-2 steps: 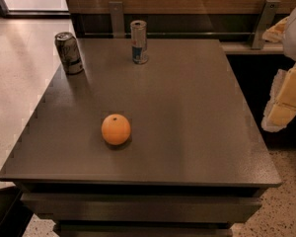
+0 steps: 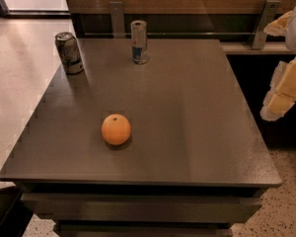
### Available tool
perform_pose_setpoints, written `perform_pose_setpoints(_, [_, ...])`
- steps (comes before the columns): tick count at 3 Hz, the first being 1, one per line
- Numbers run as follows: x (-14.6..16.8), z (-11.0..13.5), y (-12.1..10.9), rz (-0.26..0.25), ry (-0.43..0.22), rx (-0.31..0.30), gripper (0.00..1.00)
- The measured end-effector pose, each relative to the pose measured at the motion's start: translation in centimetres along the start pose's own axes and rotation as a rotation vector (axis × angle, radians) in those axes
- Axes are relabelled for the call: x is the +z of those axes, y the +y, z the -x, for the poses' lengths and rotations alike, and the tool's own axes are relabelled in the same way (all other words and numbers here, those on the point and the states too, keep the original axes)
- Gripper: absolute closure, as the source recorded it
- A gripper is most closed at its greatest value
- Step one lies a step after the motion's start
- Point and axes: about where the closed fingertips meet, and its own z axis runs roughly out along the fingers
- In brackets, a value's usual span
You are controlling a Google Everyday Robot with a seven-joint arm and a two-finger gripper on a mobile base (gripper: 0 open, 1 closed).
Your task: Pick redbull can
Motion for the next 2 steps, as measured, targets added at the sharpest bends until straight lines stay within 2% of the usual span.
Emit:
perform_pose_setpoints(1, [1.2,-0.2,-3.7,-0.034,-0.094,0.027,0.00])
perform_pose_setpoints(2, [3.1,0.8,-6.6,-0.069,-0.235,0.083,0.00])
